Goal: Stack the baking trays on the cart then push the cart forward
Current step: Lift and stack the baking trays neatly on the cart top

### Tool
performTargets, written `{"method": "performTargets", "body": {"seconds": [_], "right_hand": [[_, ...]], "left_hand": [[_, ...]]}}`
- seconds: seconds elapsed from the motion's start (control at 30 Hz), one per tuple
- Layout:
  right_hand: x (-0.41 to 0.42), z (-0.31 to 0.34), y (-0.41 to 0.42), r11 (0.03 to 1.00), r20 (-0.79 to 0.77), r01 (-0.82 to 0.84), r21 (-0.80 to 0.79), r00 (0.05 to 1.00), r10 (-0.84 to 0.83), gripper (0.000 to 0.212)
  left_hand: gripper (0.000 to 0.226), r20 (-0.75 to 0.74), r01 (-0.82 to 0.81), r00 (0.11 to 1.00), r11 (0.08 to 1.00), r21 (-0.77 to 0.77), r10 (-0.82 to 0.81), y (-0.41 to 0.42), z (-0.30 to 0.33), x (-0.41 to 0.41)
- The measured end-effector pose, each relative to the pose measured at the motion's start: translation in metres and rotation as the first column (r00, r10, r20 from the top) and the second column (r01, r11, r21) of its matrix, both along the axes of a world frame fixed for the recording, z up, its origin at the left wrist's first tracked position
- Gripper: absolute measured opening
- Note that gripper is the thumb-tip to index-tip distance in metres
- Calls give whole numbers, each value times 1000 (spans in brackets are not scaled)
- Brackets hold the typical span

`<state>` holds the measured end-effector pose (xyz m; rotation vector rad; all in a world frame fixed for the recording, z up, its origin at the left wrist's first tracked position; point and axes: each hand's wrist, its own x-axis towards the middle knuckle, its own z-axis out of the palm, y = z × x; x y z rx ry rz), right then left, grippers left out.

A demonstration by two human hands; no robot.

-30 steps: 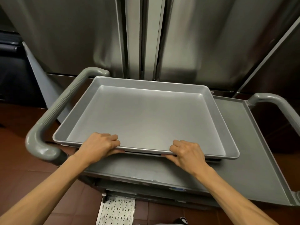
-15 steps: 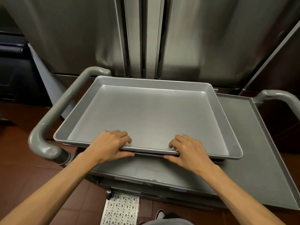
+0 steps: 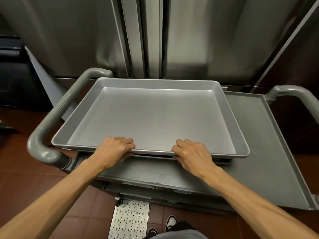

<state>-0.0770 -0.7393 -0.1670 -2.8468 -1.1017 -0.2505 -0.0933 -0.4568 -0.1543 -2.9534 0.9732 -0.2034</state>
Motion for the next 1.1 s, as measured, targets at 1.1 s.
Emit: {"method": "performTargets", "body": {"seconds": [1.1], "right_hand": [[-29, -8, -95, 995, -10, 102, 13, 995, -101, 21]], "left_hand": [[19, -87, 215, 973, 977, 13, -213, -77, -24, 12]]}}
